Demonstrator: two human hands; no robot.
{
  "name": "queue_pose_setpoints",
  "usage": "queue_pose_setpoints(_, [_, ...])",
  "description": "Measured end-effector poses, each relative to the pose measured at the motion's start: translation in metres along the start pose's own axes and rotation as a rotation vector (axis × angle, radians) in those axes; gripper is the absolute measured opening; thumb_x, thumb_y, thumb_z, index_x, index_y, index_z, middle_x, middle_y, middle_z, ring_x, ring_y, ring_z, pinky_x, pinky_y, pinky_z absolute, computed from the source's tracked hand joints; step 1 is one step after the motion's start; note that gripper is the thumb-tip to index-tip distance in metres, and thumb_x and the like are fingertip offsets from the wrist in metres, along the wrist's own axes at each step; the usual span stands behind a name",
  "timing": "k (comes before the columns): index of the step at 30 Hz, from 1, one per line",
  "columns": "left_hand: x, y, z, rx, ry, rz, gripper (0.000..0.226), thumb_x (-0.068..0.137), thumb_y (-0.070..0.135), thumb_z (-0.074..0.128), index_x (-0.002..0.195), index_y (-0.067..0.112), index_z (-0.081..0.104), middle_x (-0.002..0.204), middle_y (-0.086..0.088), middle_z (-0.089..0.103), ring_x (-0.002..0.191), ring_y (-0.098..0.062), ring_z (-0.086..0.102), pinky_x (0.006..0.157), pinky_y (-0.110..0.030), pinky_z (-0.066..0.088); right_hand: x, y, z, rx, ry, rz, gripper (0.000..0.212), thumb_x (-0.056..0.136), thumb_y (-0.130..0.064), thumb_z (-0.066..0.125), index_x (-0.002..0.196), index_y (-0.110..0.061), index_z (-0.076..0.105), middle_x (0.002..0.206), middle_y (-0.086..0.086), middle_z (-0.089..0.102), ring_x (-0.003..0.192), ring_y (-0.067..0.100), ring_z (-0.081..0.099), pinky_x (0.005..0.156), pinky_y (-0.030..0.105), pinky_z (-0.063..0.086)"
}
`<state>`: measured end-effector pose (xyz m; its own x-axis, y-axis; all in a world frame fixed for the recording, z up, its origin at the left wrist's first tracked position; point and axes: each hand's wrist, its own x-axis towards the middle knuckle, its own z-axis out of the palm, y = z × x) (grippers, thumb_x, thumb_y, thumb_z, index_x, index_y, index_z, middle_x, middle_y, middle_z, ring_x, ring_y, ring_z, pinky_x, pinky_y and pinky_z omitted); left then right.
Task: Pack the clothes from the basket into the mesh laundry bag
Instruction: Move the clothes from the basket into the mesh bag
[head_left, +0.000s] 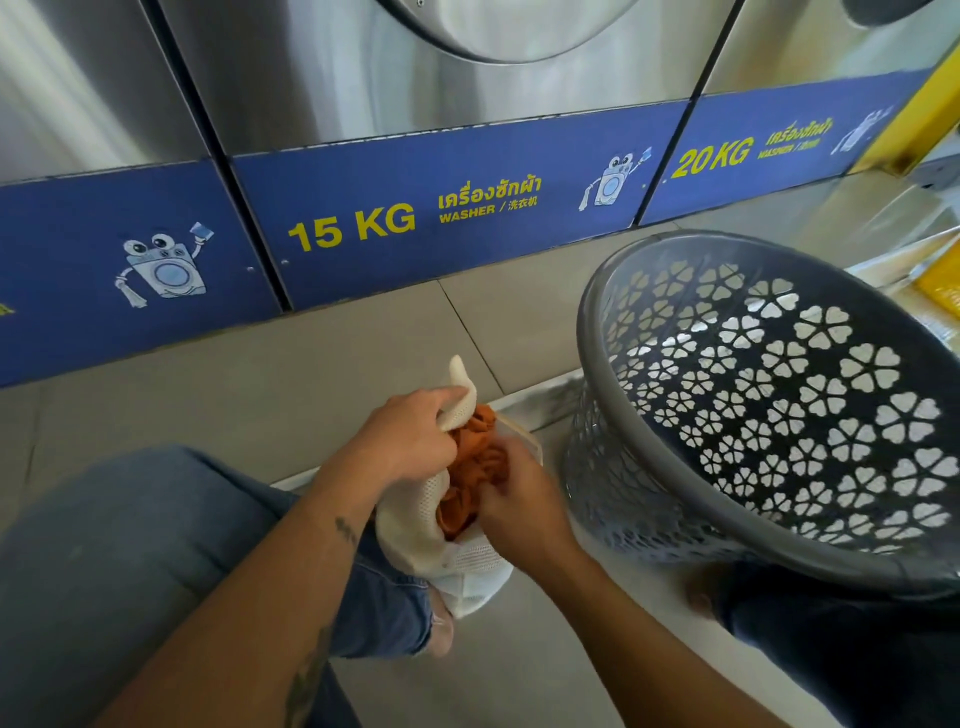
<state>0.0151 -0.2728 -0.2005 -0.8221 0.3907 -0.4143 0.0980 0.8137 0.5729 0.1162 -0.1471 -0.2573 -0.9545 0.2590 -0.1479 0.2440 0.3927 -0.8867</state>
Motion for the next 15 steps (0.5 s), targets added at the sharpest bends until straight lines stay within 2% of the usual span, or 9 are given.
queue_pose_setpoints(1, [0.001, -0.001, -0.002, -0.012, -0.002, -0.007, 0.071, 0.083, 0.022, 0.057, 0.144, 0.049, 0.035, 0.139, -0.002, 0.053, 0.113, -0.027, 0.056, 0.096, -0.046, 0.049, 0.0, -0.005, 0.004, 0.034, -0.006, -0.06, 0.042, 0.088, -0.003, 0.06, 0.121, -0.029, 0.06, 0.111, -0.013, 0.067, 0.103, 0.006, 0.065, 0.085, 0.02, 0.055])
queue_pose_setpoints(2, [0.002, -0.002, -0.005, -0.029, 0.002, -0.018, 0.069, 0.083, 0.024, 0.058, 0.143, 0.049, 0.036, 0.139, -0.001, 0.053, 0.113, -0.026, 0.056, 0.096, -0.044, 0.048, 0.001, -0.006, 0.009, 0.01, -0.055, -0.108, 0.043, 0.088, -0.006, 0.062, 0.125, -0.027, 0.058, 0.115, -0.011, 0.065, 0.106, 0.007, 0.064, 0.089, 0.023, 0.055])
queue_pose_setpoints(4, [0.004, -0.005, -0.01, -0.074, 0.027, -0.048, 0.066, 0.084, 0.024, 0.058, 0.143, 0.046, 0.039, 0.139, -0.001, 0.053, 0.114, -0.026, 0.055, 0.095, -0.043, 0.047, 0.001, 0.003, 0.017, -0.251, -0.238, -0.106, 0.06, 0.084, -0.016, 0.064, 0.139, -0.031, 0.044, 0.131, -0.006, 0.059, 0.119, 0.017, 0.057, 0.104, 0.043, 0.05])
queue_pose_setpoints(6, [0.004, -0.007, -0.014, -0.128, 0.078, -0.077, 0.066, 0.084, 0.018, 0.056, 0.144, 0.042, 0.041, 0.139, -0.002, 0.053, 0.114, -0.026, 0.055, 0.095, -0.043, 0.048, 0.003, 0.014, 0.018, -0.58, -0.37, -0.026, 0.072, 0.082, -0.02, 0.065, 0.145, -0.036, 0.035, 0.145, -0.005, 0.05, 0.134, 0.024, 0.045, 0.115, 0.056, 0.031])
queue_pose_setpoints(7, [0.004, -0.008, -0.015, -0.152, 0.11, -0.087, 0.066, 0.084, 0.016, 0.055, 0.143, 0.04, 0.043, 0.139, -0.003, 0.052, 0.114, -0.026, 0.054, 0.094, -0.042, 0.048, 0.006, 0.013, 0.016, -0.665, -0.397, -0.004, 0.067, 0.083, -0.022, 0.065, 0.143, -0.035, 0.038, 0.147, -0.005, 0.049, 0.136, 0.026, 0.042, 0.116, 0.058, 0.025])
queue_pose_setpoints(10, [0.003, -0.008, -0.016, -0.177, 0.178, -0.084, 0.065, 0.081, 0.012, 0.052, 0.141, 0.037, 0.046, 0.139, -0.003, 0.052, 0.112, -0.025, 0.054, 0.091, -0.04, 0.049, 0.018, 0.002, 0.009, -0.719, -0.449, 0.033, 0.047, 0.087, -0.03, 0.058, 0.133, -0.036, 0.053, 0.15, 0.002, 0.042, 0.14, 0.034, 0.032, 0.115, 0.061, 0.021])
queue_pose_setpoints(12, [0.003, -0.009, -0.016, -0.181, 0.197, -0.079, 0.064, 0.082, 0.012, 0.052, 0.141, 0.036, 0.047, 0.138, -0.003, 0.052, 0.11, -0.024, 0.054, 0.088, -0.038, 0.049, 0.025, -0.003, 0.001, -0.728, -0.41, 0.06, 0.042, 0.088, -0.043, 0.056, 0.131, -0.042, 0.056, 0.145, 0.009, 0.037, 0.138, 0.04, 0.027, 0.115, 0.057, 0.025])
queue_pose_setpoints(15, [0.004, -0.009, -0.014, -0.168, 0.204, -0.086, 0.063, 0.083, 0.013, 0.053, 0.141, 0.036, 0.047, 0.138, -0.002, 0.052, 0.11, -0.023, 0.054, 0.087, -0.037, 0.048, 0.031, -0.004, -0.008, -0.578, -0.142, 0.037, 0.044, 0.084, -0.045, 0.047, 0.125, -0.035, 0.06, 0.112, 0.003, 0.04, 0.115, 0.034, 0.044, 0.099, 0.045, 0.047])
